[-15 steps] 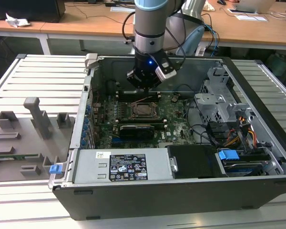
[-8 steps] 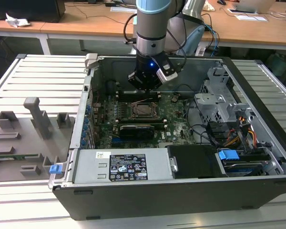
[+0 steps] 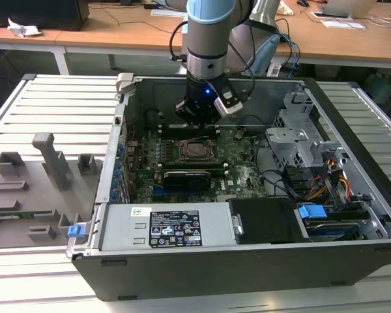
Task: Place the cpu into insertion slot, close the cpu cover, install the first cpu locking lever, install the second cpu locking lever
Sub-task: 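Install the first cpu locking lever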
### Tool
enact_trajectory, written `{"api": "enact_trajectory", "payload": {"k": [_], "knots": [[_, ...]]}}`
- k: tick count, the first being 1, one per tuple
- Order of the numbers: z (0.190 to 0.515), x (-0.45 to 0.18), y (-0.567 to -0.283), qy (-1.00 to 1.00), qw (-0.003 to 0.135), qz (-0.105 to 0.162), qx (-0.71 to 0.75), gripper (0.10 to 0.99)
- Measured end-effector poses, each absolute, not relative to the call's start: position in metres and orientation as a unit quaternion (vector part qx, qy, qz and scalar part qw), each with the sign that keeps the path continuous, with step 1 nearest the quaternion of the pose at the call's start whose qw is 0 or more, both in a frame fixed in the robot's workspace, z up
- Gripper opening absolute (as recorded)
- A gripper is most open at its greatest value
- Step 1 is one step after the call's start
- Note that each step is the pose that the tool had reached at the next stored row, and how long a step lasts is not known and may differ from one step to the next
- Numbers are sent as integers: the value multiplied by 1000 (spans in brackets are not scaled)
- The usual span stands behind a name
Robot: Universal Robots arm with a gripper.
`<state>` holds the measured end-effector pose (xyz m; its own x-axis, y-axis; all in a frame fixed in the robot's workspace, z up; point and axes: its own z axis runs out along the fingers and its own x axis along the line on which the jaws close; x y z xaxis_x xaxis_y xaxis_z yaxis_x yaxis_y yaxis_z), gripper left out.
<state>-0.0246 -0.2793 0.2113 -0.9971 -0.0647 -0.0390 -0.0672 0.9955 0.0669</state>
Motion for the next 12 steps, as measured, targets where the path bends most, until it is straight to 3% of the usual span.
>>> {"api": "enact_trajectory", "payload": {"k": [12], "knots": [[205,-22,-279,999,17,29,-32,106]]}}
